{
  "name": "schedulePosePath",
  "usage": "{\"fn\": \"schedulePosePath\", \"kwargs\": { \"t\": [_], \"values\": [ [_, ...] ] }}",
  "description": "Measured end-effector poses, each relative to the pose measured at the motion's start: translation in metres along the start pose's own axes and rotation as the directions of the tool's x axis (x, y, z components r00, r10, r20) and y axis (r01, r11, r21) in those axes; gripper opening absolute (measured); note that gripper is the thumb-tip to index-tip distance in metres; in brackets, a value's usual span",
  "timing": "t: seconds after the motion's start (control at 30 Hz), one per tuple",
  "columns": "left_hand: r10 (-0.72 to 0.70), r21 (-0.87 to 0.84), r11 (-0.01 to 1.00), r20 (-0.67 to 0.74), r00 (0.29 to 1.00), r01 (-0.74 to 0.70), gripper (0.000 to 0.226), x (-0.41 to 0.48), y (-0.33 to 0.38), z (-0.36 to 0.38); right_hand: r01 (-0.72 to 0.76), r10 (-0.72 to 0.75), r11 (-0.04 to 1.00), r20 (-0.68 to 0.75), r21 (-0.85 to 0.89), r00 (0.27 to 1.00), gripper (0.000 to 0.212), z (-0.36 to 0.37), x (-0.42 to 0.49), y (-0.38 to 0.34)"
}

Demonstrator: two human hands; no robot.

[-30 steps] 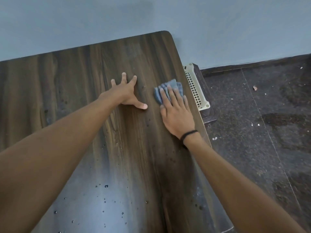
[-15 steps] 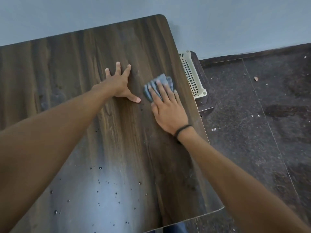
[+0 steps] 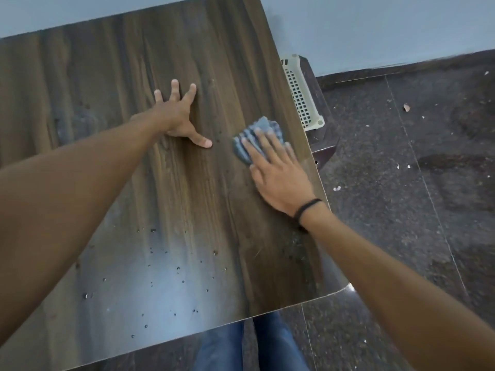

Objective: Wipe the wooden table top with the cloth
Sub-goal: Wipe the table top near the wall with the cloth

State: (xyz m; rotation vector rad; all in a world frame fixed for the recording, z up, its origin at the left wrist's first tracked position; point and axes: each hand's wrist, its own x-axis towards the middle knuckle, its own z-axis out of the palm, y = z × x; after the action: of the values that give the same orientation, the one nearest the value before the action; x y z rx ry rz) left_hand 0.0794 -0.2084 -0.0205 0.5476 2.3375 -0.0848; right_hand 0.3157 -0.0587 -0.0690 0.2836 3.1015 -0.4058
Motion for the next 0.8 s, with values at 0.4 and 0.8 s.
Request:
{"fn": "schedulePosePath", "kwargs": {
  "t": [0.4,0.8],
  "values": [
    [0.001,0.057,0.998,-0.078,0.997,0.003,0.154,-0.022,0.015,0.012,-0.293,0.296,0.955,-0.059,0.045,0.953,0.06,0.0,-0.055,-0.02],
    [-0.029,0.006,1.0,-0.042,0.999,0.03,0.155,-0.048,0.026,0.044,-0.398,0.403,0.914,-0.072,0.077,0.912,0.059,-0.001,-0.061,-0.016]
  ]
}}
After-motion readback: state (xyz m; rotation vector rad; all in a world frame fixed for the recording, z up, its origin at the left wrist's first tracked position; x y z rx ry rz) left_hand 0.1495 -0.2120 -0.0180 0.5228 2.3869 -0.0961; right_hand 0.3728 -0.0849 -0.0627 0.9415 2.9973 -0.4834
